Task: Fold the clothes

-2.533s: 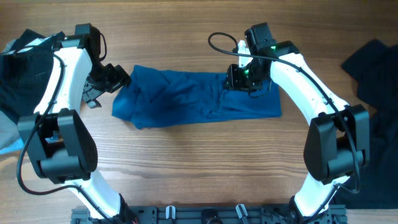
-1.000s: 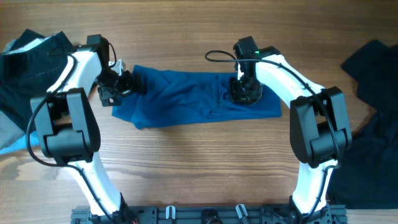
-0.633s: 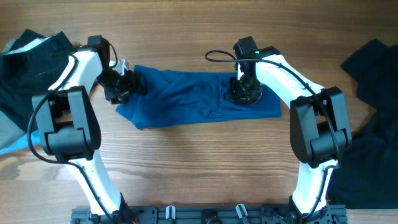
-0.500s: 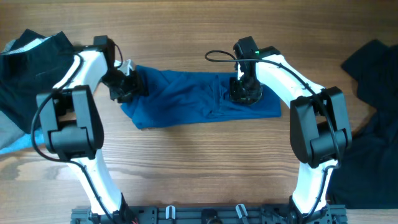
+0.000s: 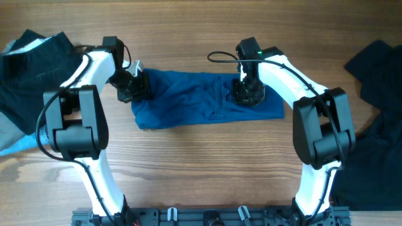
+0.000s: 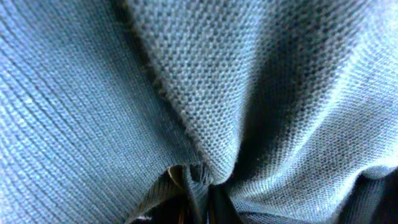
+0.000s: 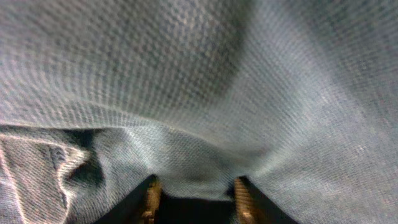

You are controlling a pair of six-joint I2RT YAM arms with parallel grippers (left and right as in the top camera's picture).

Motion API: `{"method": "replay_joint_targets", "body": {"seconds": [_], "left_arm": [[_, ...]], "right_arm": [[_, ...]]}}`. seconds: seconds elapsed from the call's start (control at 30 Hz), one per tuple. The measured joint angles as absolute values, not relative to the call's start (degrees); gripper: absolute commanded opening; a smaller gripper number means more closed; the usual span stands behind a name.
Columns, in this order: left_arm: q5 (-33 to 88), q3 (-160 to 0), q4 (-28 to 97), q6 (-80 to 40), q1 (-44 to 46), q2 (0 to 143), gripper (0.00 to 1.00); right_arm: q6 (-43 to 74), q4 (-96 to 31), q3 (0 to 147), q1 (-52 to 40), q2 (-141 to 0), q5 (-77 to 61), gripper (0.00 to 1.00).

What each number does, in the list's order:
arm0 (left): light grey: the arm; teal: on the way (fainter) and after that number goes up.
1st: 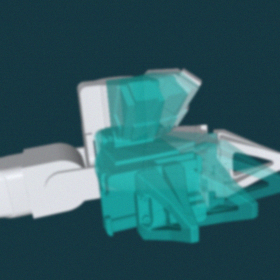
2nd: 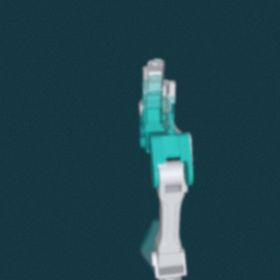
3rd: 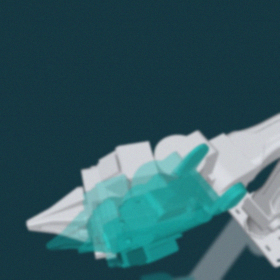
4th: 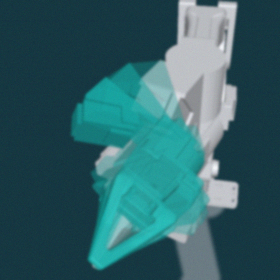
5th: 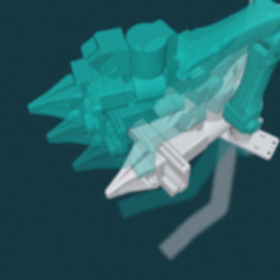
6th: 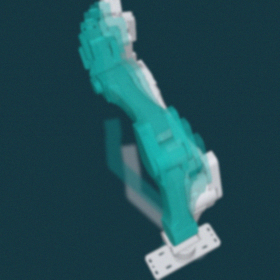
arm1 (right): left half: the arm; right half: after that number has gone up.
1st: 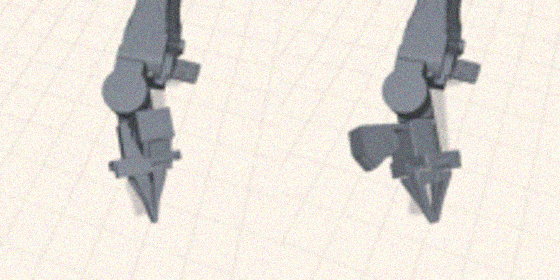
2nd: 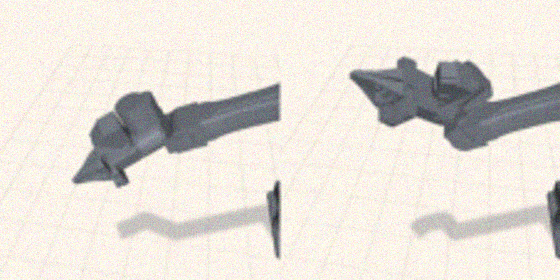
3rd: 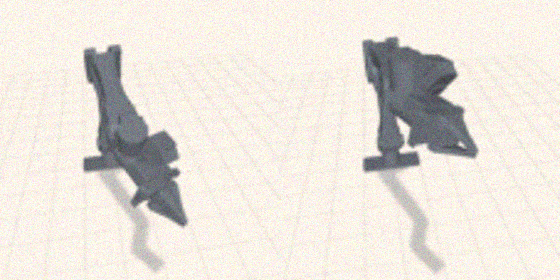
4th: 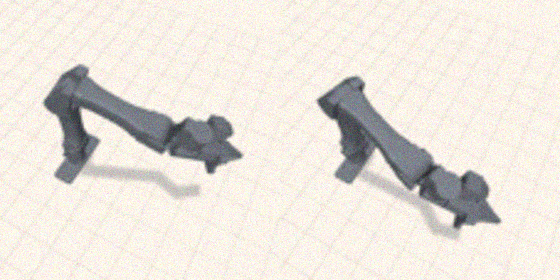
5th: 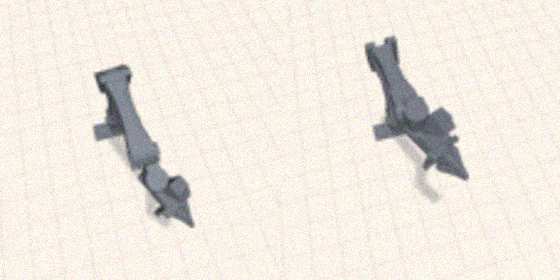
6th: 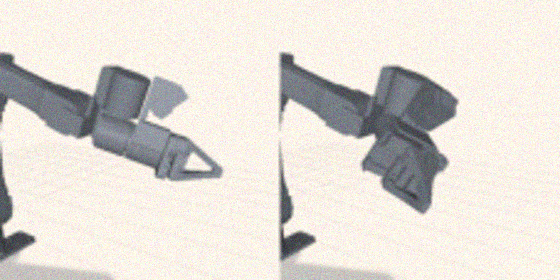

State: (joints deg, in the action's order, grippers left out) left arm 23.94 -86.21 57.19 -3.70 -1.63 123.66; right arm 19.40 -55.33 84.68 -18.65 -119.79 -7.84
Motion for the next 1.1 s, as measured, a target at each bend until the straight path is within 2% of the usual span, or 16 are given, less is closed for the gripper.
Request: {"method": "replay_joint_targets", "body": {"seconds": [0.1, 0.3, 0.47, 0.67, 0.83, 1.1], "left_arm": [[23.3, -86.3, 58.1, -4.7, -2.3, 123.6, 0.04], [17.4, -88.5, 63.1, -6.9, -8.0, 120.7, 0.04], [10.2, -95.0, 69.5, -7.4, -12.5, 115.6, 0.04], [6.0, -104.2, 77.3, -8.1, -12.4, 114.7, 0.04], [5.8, -111.8, 80.7, -10.1, -7.4, 114.7, 0.04], [7.4, -114.8, 77.6, -16.5, 11.5, 114.6, 0.04]], "right_arm": [[19.4, -56.7, 84.7, -18.7, -119.8, -7.8, 0.40], [19.2, -57.4, 84.8, -15.9, -115.0, -7.8, 0.50], [17.8, -57.8, 86.4, -10.9, -107.8, -7.6, 0.51], [16.2, -60.5, 86.5, -5.1, -106.6, -6.9, 0.54], [14.9, -60.9, 85.9, -1.5, -106.6, -5.9, 0.54], [12.9, -61.8, 85.5, 1.3, -106.6, -5.2, 0.55]]}}
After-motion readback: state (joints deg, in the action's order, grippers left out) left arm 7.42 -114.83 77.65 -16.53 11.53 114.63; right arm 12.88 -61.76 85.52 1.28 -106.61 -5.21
